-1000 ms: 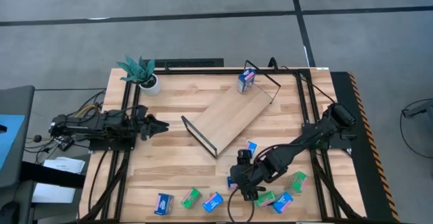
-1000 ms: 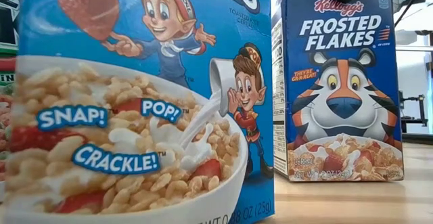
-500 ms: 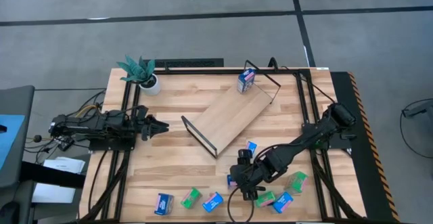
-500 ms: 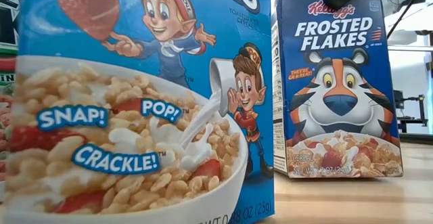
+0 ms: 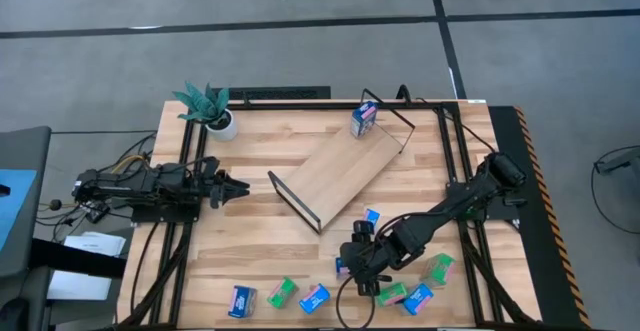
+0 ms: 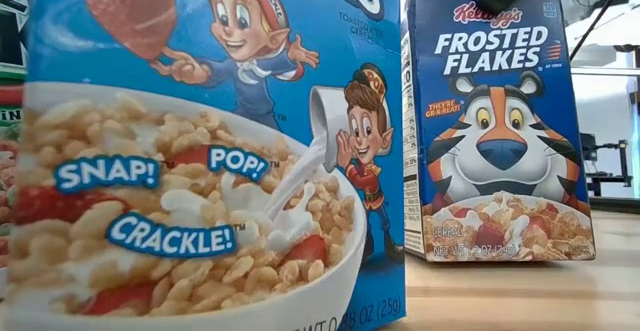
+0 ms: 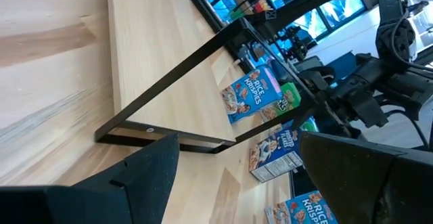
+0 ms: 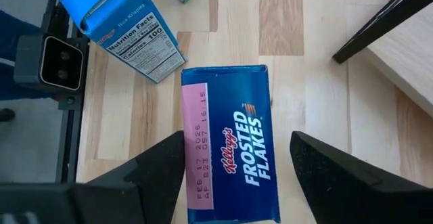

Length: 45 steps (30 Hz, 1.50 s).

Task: Stack cereal on shelf
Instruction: Put the right blue cereal box on the shelf aligned with the blue cereal box

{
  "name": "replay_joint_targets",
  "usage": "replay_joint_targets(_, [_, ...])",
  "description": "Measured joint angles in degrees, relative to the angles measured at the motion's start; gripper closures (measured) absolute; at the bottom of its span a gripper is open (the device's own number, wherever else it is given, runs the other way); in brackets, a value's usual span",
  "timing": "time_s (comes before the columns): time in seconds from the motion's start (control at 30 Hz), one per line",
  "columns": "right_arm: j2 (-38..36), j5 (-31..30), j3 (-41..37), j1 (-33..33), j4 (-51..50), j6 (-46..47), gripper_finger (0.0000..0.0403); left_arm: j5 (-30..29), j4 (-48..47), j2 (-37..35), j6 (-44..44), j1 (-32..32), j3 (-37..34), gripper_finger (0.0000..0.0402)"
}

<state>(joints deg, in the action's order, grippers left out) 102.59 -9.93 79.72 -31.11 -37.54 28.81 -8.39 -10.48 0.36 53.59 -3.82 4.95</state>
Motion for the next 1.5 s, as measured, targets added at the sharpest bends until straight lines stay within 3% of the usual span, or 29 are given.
replay_joint_targets(0.33, [-0.02,0.9,0.0,0.13,-0.04,1.23,0.0153,0.01,-0.87,0.0,-0.01,-0.01,0.0,0.0109])
replay_joint_targets(0.73, [-0.04,1.22,0.0,0.13,0.2,1.32,0.0242,0.03,-0.87,0.0,-0.03,-0.01,0.0,0.0109])
replay_joint_targets(1.0, [-0.04,1.22,3.25,1.19,-0.73,0.95,0.0255,0.03,-0.85,0.0,-0.03,-0.01,0.0,0.0109])
replay_joint_targets(1.23, [-0.04,1.2,10.82,3.87,-10.46,-5.12,0.025,0.03,-0.85,0.0,-0.03,-0.01,0.0,0.0109])
replay_joint_targets(1.5, [-0.09,0.97,20.6,7.9,-26.6,-18.19,0.0253,0.04,-0.85,0.0,-0.13,-0.01,0.0,0.0109])
